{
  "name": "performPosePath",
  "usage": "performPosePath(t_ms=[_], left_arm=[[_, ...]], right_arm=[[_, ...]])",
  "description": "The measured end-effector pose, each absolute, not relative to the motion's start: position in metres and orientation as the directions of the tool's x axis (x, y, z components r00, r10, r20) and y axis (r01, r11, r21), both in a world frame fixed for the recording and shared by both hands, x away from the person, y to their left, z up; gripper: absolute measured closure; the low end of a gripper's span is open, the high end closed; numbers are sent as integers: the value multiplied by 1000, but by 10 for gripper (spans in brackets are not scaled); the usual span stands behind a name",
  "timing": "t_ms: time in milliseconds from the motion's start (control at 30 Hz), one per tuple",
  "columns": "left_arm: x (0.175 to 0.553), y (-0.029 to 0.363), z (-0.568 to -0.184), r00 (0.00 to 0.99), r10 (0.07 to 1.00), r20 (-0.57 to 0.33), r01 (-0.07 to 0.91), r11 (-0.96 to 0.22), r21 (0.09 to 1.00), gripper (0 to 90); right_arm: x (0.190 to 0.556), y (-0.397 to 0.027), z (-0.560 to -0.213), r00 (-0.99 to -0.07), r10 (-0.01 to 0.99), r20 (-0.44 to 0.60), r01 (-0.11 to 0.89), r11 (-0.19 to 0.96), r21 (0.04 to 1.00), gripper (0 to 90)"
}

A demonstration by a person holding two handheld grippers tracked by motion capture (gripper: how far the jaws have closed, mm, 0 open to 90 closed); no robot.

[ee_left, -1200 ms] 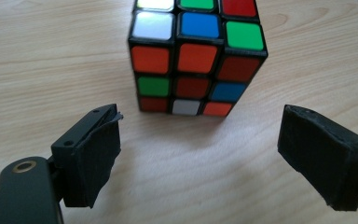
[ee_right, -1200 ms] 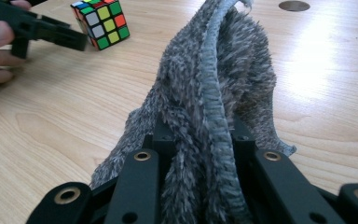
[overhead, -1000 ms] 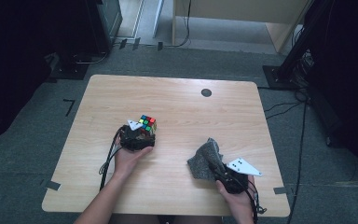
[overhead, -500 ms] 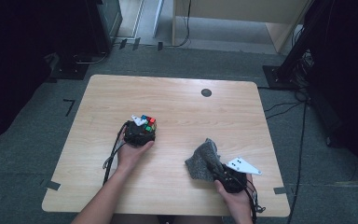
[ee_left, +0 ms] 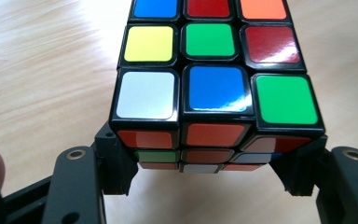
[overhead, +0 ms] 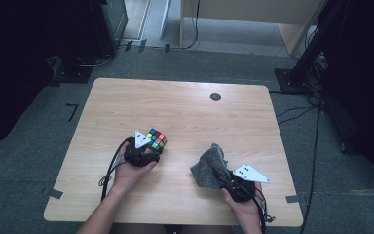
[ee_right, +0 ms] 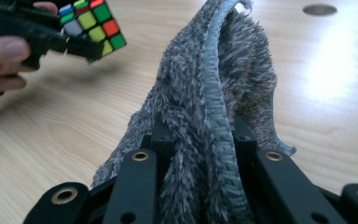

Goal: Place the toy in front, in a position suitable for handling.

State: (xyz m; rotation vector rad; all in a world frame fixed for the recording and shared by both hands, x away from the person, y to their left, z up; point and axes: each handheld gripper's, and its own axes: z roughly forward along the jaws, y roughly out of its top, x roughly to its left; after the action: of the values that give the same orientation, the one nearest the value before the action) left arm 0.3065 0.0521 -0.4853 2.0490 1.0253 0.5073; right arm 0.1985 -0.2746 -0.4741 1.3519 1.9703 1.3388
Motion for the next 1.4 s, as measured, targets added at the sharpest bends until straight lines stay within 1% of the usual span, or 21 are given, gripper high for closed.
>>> performPosePath(t_ms=[33, 67, 200, 267, 333, 400, 500, 567, 667, 700, 767, 867, 1100, 1133, 1167, 1200, 1233, 1400], left_arm=[[306, 52, -485, 596, 803, 9, 494, -376, 784, 342], [293, 55, -484, 616, 787, 31, 478, -405, 780, 342], [277, 60, -481, 642, 765, 41, 463, -430, 775, 342], [269, 63, -478, 667, 745, 31, 446, -432, 784, 342], [259, 66, -473, 700, 714, 0, 428, -419, 801, 342], [255, 64, -470, 709, 705, 32, 411, -448, 794, 342], [250, 60, -469, 718, 694, 54, 395, -469, 790, 342], [244, 54, -470, 731, 678, 75, 376, -492, 785, 342], [242, 46, -470, 744, 663, 84, 364, -508, 781, 342], [238, 39, -470, 764, 638, 103, 341, -533, 774, 341], [237, 35, -470, 770, 630, 100, 336, -534, 776, 341], [229, 24, -470, 783, 611, 115, 322, -556, 767, 342], [221, 15, -469, 786, 600, 147, 301, -580, 757, 341], [221, 15, -467, 782, 605, 152, 300, -579, 758, 341], [220, 15, -467, 779, 607, 154, 298, -575, 761, 341], [220, 15, -465, 773, 616, 155, 297, -566, 769, 342], [220, 15, -465, 773, 616, 155, 297, -566, 769, 342], [217, 14, -464, 765, 621, 171, 289, -569, 770, 345]], right_arm=[[198, -273, -471, -459, 870, 181, 484, 74, 872, 711], [198, -271, -468, -465, 866, 184, 480, 72, 874, 712], [200, -264, -460, -483, 856, 182, 467, 77, 881, 715], [204, -253, -452, -501, 845, 186, 463, 80, 883, 717], [206, -245, -444, -501, 844, 192, 462, 73, 884, 718], [210, -235, -437, -512, 839, 188, 462, 84, 883, 717], [213, -225, -431, -526, 833, 172, 458, 107, 882, 717], [214, -211, -425, -571, 807, 151, 426, 134, 895, 716], [211, -202, -423, -602, 787, 136, 414, 162, 896, 717], [210, -200, -423, -610, 782, 129, 415, 176, 893, 717], [209, -198, -422, -616, 778, 123, 410, 184, 893, 717], [205, -190, -422, -645, 752, 136, 407, 187, 894, 717], [199, -168, -425, -705, 695, 141, 405, 230, 885, 714], [196, -162, -426, -721, 675, 159, 409, 229, 883, 717], [196, -162, -426, -721, 675, 159, 409, 229, 883, 717], [195, -161, -425, -733, 651, 200, 429, 213, 878, 721], [195, -162, -424, -734, 640, 228, 445, 200, 873, 722], [203, -169, -425, -720, 646, 254, 467, 179, 866, 724]])
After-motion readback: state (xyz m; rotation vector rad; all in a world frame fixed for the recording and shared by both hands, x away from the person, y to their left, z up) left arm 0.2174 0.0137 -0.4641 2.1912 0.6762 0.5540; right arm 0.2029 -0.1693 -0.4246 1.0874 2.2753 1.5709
